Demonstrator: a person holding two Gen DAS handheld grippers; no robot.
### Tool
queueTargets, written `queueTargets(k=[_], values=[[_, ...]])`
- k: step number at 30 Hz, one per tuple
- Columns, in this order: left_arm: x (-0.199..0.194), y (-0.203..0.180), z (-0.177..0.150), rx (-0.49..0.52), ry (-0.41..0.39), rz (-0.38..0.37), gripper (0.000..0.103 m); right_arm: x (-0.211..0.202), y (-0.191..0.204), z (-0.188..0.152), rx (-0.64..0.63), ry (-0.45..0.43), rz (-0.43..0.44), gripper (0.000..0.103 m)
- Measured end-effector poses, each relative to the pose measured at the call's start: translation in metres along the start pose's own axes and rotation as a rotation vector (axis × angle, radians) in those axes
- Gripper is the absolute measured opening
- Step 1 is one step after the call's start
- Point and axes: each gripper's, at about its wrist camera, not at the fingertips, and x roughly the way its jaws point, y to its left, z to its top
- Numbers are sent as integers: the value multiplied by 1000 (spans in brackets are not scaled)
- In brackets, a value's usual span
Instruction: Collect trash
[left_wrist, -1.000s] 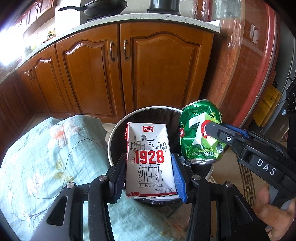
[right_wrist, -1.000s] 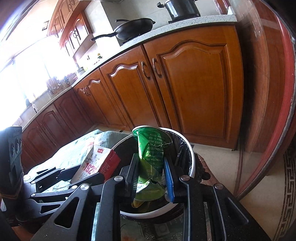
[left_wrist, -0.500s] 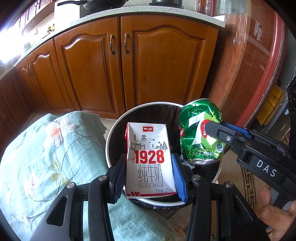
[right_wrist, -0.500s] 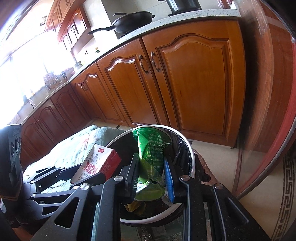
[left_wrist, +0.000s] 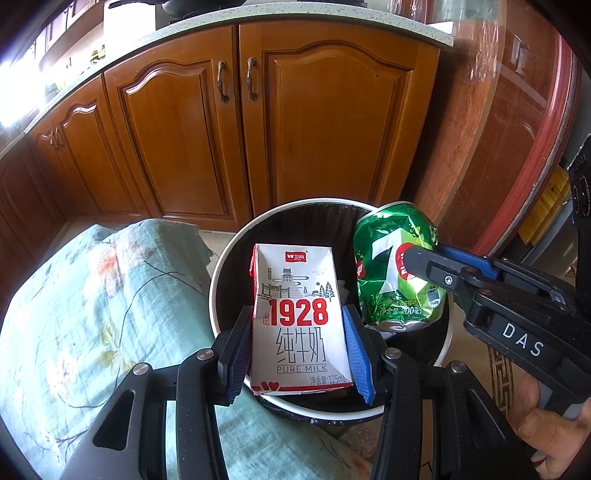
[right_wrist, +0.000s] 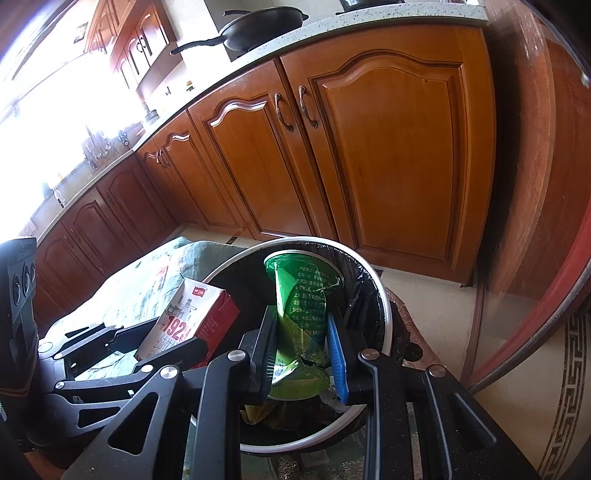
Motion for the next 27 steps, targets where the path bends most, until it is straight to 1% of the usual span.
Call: queueTargets(k=[3,5,7,8,9,10,11,13,15,16,18,21,23,27], values=[[1,-1,1,-2,9,7,47,1,1,0,5,5,4,28],[2,0,3,-15,22,7,51,2,-1,1,16,10,16,29],[-1,2,3,-18,20,6,56,2,-4,2,35,12,28,40],[-4,3,2,-17,13,13,58,1,-6,4,47,9,34,48],[-7,5,1,-18,5,21,64,-2,-8,4,57,2,39,50],[-11,7,0,-24,-5,30,69,-4,-9,3,63,-5,44,50],[-15,9,-3,-32,-15,34,70,-7,-9,3,66,-12,48,51],[-23,15,-11,-52,-29,45,73,-15,-9,1,78,-25,63,58],[-31,23,-23,-87,-39,50,76,-24,-8,-3,91,-39,78,73],[-35,27,-29,-111,-44,47,76,-27,-6,-5,96,-48,82,77],[-45,38,-44,-170,-60,31,76,-36,-3,-13,110,-66,89,89],[-62,48,-64,-235,-86,16,78,-45,6,-26,118,-73,104,92],[-76,54,-77,-259,-107,7,78,-50,13,-33,115,-72,106,93],[-104,61,-101,-260,-148,15,79,-61,32,-54,107,-66,110,95]])
